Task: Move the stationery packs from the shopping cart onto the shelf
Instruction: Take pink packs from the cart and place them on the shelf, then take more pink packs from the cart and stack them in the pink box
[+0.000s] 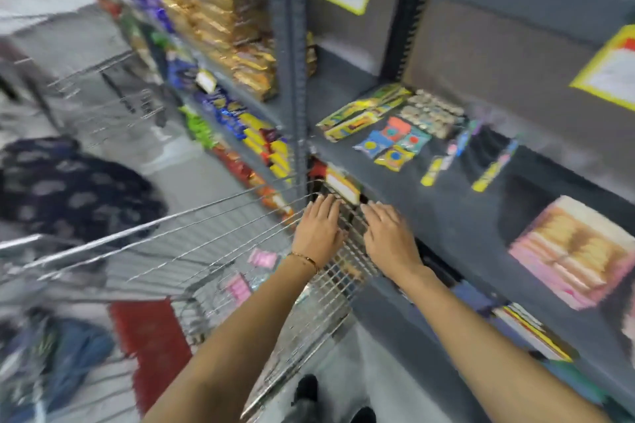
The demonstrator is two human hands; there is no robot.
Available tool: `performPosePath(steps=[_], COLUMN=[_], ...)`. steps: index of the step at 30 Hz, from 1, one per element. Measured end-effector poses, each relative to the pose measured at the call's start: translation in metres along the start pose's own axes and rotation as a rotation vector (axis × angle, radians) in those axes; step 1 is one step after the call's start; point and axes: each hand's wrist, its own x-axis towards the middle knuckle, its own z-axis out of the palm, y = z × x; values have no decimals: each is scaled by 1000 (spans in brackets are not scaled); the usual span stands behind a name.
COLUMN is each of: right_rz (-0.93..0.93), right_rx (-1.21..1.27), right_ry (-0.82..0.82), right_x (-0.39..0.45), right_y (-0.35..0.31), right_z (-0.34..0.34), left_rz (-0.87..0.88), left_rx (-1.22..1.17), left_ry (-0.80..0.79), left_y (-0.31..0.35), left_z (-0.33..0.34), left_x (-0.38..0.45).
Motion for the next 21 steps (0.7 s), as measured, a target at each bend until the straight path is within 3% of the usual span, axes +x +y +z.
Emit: performPosePath(steps=[5,11,16,21], right_rz=[-273,-493,-554,-578], right_rx=[53,29,43,-143], right_ry=[-165,-404,-518,-644], right_x=[32,54,76,90], right_y=[-82,-138,-151,-152], right_z=[65,146,231,299], left_rz=[-279,-528,-635,-691], left_rx=[-7,-77,-117,-180], left_ry=[-126,-279,-380,-423], left_y=[-98,-170,-208,-233], left_z=[11,56,111,179], left_x=[-59,-105,-118,-118])
